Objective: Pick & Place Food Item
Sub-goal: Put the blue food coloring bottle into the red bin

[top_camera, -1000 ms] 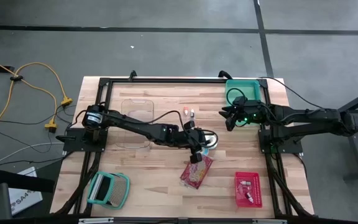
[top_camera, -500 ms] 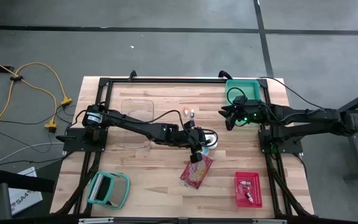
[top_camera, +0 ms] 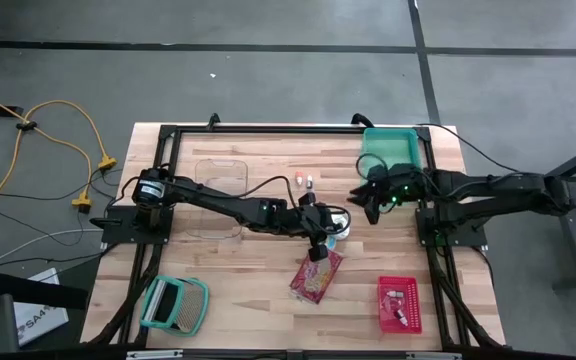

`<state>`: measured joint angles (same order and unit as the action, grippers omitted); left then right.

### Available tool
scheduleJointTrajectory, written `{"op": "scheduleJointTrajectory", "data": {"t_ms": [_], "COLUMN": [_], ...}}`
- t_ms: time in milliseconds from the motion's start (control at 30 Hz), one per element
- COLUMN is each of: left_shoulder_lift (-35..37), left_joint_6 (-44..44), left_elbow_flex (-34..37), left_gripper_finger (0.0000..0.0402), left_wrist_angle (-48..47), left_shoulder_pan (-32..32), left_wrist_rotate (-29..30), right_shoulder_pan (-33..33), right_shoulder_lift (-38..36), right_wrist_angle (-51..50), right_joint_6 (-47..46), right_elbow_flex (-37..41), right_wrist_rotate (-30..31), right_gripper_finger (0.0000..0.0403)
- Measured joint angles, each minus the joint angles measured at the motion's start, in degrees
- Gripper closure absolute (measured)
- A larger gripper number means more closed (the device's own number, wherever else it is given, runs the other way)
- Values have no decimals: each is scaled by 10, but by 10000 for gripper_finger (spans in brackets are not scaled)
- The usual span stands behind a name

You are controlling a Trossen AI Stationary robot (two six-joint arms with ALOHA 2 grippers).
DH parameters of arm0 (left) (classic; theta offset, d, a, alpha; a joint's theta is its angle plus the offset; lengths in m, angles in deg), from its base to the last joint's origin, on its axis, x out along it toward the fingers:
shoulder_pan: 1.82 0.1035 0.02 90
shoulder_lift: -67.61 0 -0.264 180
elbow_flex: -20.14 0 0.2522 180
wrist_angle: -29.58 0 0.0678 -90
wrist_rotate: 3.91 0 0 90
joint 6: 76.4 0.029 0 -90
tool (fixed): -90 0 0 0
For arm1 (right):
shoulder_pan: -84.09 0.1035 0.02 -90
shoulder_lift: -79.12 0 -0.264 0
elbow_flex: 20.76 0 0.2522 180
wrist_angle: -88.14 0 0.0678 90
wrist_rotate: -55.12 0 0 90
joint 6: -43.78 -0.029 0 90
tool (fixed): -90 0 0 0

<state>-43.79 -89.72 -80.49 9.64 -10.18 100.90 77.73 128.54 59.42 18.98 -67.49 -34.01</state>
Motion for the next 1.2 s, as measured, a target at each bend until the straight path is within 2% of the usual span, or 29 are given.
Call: {"op": "scheduleJointTrajectory", "data": {"t_ms": [367, 667, 767, 1200], "left_shoulder_lift": [0, 0, 0, 0], "left_joint_6": [0, -2, -1, 28], "left_elbow_flex": [0, 0, 0, 0], "left_gripper_finger": [339, 339, 339, 339], "left_wrist_angle": [-2, -2, 5, 54], "left_shoulder_pan": [-1, -9, -14, -27], "left_wrist_rotate": [0, 0, 0, -4], "right_shoulder_pan": [95, 174, 186, 190], "right_shoulder_lift": [36, 36, 44, 56], "right_wrist_angle": [-22, -20, -20, 39], "right_joint_6": [81, 159, 202, 220], "right_elbow_flex": [0, 0, 0, 0], "right_wrist_rotate": [-41, -38, -38, -3], "right_gripper_finger": [282, 282, 282, 282]}}
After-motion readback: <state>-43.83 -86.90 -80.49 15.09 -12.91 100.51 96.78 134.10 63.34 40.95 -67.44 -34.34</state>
